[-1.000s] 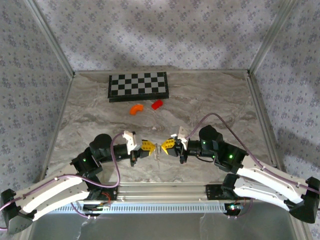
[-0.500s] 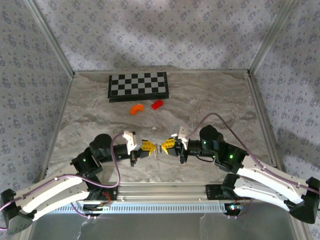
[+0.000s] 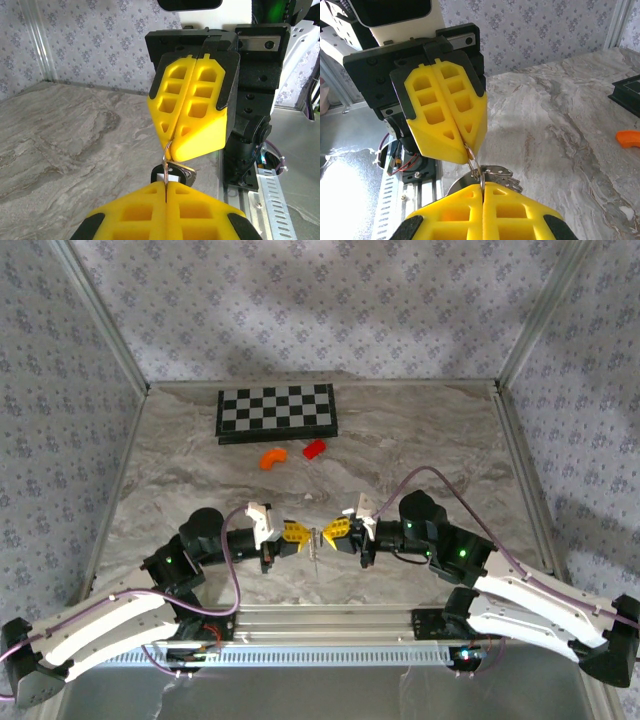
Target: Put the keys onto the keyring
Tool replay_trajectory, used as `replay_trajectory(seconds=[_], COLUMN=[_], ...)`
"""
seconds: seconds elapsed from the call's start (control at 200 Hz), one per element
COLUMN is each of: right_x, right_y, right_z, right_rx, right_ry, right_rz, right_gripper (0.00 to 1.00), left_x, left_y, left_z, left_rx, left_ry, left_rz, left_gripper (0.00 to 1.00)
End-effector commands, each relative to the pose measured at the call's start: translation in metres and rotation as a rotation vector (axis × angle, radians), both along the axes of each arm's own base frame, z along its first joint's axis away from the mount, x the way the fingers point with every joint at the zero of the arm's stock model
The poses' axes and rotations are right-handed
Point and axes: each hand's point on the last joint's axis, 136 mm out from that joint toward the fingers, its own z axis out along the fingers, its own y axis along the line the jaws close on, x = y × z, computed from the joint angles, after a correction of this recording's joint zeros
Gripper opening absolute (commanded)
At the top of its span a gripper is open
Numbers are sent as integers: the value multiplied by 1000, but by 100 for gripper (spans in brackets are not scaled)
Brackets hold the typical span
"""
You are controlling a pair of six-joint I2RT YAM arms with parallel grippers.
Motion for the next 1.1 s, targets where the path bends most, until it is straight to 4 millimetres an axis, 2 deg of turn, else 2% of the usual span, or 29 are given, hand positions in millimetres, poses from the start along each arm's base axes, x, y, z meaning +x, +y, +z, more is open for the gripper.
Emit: replay_trajectory(seconds=[0.0,1.094], right_x=[-5,-2], right_y=[-4,1], right_z=[13,20], right_rx=[17,19], right_ry=[-25,-47], right_rz=[17,30], right_gripper=[0,0], left_x=[-7,-9], left_y=[0,-2], left_z=[15,18], left_rx=[-55,-58], left_ry=[-26,-27], left_rz=[-28,-46], left_gripper=[0,0])
